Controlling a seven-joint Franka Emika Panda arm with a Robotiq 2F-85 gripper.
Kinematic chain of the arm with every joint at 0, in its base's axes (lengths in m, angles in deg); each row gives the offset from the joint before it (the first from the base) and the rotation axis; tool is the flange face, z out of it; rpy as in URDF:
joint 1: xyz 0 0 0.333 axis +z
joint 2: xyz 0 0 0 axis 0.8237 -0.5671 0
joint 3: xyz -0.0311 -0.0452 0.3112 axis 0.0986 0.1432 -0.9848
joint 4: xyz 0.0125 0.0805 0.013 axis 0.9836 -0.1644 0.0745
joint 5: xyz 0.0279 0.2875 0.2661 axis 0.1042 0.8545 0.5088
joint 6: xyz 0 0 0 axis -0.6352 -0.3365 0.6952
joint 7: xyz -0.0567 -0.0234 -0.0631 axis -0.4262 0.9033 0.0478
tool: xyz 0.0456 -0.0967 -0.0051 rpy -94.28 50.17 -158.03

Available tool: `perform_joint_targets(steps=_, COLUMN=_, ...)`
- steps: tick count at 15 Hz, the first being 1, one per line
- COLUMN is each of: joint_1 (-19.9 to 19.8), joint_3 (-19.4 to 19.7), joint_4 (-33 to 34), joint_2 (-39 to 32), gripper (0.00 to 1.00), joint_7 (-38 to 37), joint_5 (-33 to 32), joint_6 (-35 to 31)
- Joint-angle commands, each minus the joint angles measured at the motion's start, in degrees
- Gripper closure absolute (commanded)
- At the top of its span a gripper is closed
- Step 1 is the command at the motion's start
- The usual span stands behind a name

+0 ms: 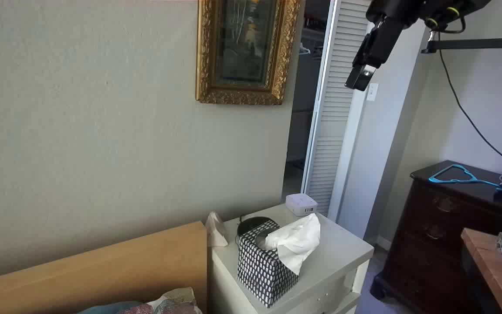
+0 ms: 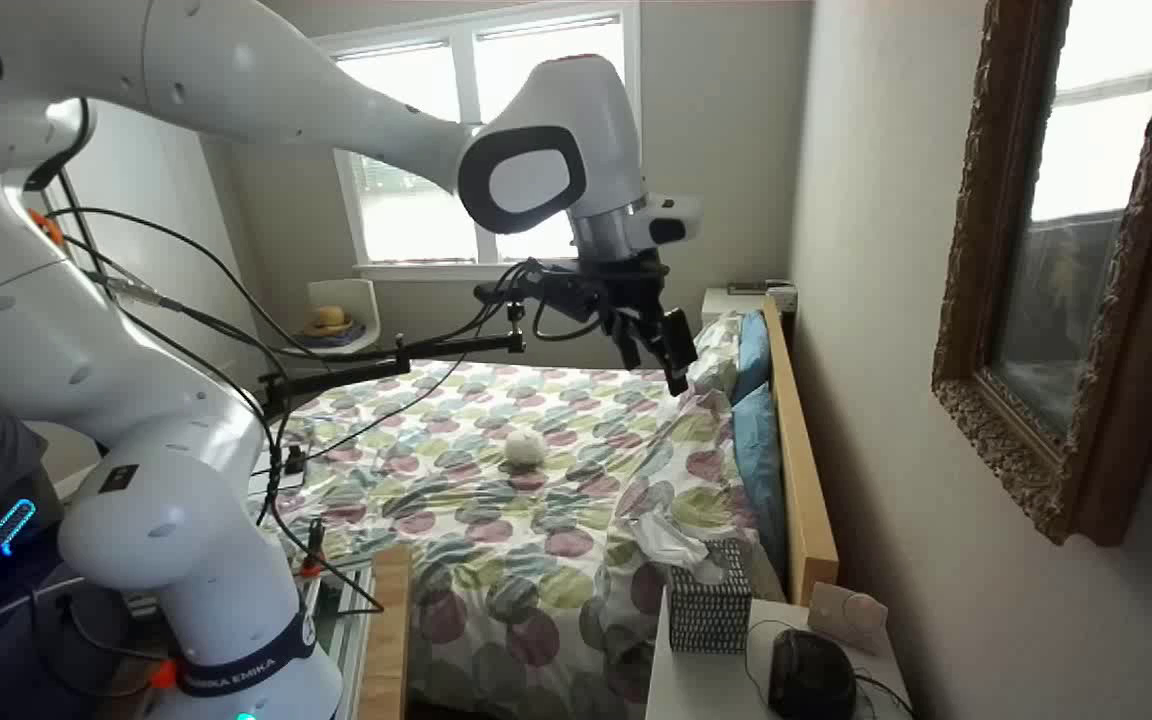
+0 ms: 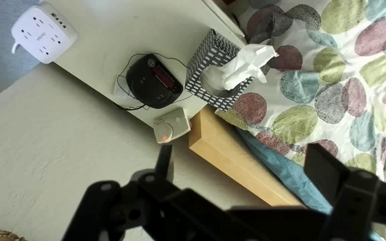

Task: Place a single paper towel on the cabinet.

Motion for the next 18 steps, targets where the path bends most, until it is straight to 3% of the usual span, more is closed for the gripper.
perform_joint_targets(steps=1, joint_1=-0.1, joint_3=-0.1, joint_4=0.1, joint_2=0.0, gripper=0.0, joint_7=0.0, joint_5=0.0, joint_6=0.2)
perform_joint_targets(steps=6, joint_1=-0.1, joint_3=-0.1, joint_4=0.1, joint_2=0.0, gripper=0.0, joint_7=0.0, joint_5=0.0, joint_6=0.2)
perform_joint_targets(steps=12, joint_1=0.3, joint_3=-2.8, joint_4=-2.6, joint_2=-2.9, gripper=0.0, joint_7=-1.2, joint_5=-1.5, joint_6=0.9)
perform_joint_targets(steps=18, joint_1=-0.3, joint_3=-6.3, joint_4=-4.8, joint_2=-10.3, gripper=0.0, joint_7=-10.3, joint_5=-1.9, joint_6=-9.4)
